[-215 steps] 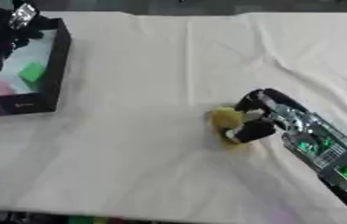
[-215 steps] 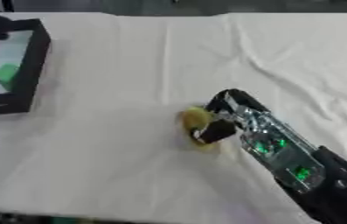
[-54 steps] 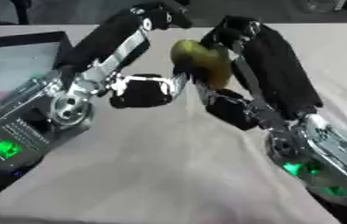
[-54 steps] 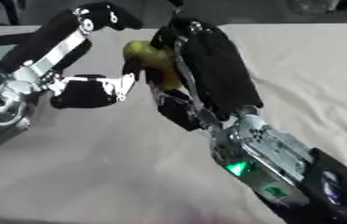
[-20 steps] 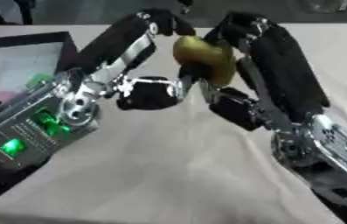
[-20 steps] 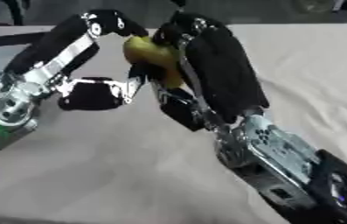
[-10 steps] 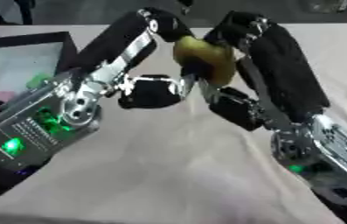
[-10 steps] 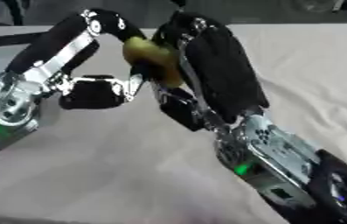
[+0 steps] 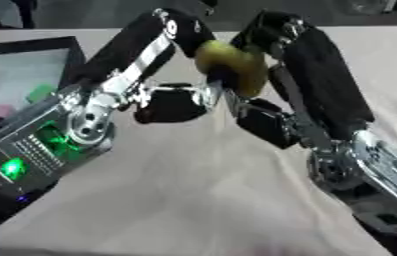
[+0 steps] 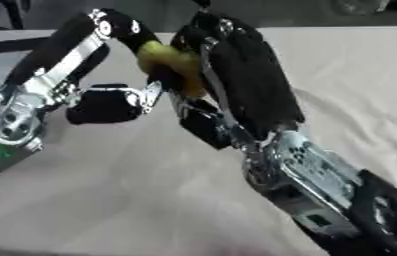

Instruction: Pick up the objects with one hand, pass them to the other hand, and then place them into the box on the other side of the table.

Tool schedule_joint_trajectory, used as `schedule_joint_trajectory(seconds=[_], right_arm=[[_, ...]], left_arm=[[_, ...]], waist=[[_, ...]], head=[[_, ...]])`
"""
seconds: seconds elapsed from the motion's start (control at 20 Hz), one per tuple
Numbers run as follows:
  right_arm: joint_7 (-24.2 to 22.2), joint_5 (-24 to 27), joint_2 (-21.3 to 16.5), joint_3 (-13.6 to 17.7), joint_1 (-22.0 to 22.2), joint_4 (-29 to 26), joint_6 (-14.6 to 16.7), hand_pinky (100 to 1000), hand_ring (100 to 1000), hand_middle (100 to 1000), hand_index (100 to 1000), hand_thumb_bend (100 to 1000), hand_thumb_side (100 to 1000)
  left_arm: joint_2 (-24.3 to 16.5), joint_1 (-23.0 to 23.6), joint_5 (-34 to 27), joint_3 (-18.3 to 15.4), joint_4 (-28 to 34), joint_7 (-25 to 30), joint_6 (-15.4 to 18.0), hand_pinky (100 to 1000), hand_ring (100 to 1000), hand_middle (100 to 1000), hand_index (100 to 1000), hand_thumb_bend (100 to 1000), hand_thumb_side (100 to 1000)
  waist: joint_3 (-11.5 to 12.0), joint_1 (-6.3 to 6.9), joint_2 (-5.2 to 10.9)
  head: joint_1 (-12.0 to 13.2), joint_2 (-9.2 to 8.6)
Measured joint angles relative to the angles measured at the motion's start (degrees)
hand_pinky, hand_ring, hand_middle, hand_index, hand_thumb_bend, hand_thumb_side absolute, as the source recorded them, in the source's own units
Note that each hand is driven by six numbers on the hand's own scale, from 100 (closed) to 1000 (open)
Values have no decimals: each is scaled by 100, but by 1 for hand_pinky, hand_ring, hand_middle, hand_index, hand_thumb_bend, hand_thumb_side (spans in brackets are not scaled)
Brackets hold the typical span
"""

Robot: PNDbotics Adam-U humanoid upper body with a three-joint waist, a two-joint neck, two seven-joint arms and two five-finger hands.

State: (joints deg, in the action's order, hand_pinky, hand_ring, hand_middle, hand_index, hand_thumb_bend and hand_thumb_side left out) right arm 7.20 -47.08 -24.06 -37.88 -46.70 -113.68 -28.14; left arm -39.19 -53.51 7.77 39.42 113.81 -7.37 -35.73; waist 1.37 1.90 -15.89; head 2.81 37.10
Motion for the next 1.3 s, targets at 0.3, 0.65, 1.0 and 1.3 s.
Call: schedule_joint_trajectory(seconds=[0.3, 0.65, 1.0, 1.3], right_arm=[[40, 1, 0, 0, 2, 0, -20, 753, 709, 573, 556, 112, 100], [71, -42, 1, 1, 2, -2, -127, 764, 738, 625, 617, 335, 100], [95, -154, 2, 2, 2, -7, -312, 798, 780, 716, 700, 452, 134], [-80, -299, 0, 2, 10, -7, -505, 822, 836, 795, 794, 553, 266]], left_arm=[[21, -1, -20, 2, 0, -13, -26, 1000, 592, 458, 395, 100, 270], [25, -1, -72, 36, 0, 44, -81, 1000, 589, 447, 348, 100, 275], [25, -1, -145, 67, -3, 83, -114, 1000, 583, 440, 331, 100, 273], [18, -1, -156, 67, -3, 118, -118, 1000, 581, 432, 336, 100, 269]], waist=[[-5, 0, 0], [-12, 0, 0], [-12, 0, 0], [-16, 0, 0]], head=[[0, 1], [0, 2], [0, 2], [-1, 2]])
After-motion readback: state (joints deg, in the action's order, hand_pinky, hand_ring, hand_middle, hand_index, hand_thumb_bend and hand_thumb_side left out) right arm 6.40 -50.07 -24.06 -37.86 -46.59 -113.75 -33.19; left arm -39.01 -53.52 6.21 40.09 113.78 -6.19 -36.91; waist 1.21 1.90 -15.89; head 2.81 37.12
